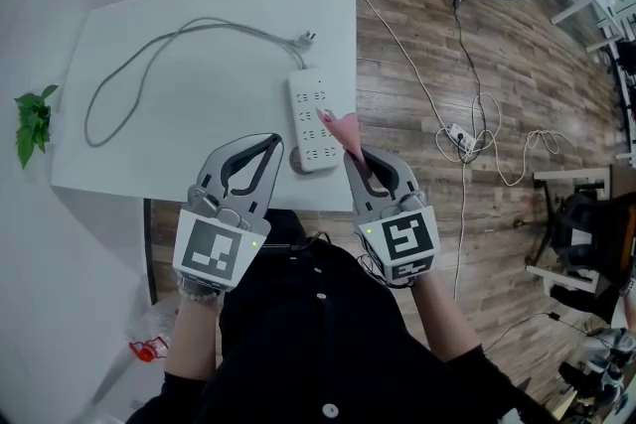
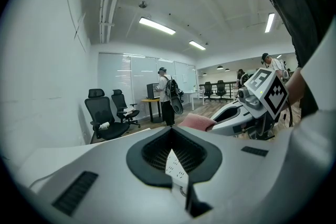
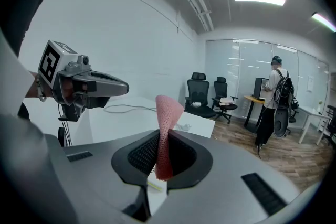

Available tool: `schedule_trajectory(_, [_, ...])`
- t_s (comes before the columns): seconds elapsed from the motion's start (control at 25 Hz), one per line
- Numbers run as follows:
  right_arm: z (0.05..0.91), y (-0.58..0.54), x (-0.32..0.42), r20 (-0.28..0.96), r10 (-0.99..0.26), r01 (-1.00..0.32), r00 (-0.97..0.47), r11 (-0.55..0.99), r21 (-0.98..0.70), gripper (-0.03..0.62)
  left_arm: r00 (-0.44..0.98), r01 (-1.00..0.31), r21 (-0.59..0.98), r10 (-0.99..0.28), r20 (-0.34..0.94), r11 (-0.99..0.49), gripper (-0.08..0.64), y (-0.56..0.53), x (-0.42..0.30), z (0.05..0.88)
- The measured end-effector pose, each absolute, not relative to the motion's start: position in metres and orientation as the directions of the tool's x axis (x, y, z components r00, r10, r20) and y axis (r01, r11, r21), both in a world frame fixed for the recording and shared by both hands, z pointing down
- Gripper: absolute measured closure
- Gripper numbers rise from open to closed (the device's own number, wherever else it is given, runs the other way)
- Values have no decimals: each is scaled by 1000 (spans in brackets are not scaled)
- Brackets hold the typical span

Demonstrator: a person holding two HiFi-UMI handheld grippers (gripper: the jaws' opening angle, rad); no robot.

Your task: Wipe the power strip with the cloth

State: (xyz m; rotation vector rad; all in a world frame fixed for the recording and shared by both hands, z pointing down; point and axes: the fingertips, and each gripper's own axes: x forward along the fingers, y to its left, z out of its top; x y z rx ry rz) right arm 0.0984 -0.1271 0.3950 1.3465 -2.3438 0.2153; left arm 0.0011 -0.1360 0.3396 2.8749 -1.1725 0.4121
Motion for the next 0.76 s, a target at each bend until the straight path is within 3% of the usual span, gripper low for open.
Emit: schedule_trajectory(0.76, [402,-128,101,452,-777,-851,-438,520,69,535,683,-689,-89,-685,254,-720,549,-137,6,342])
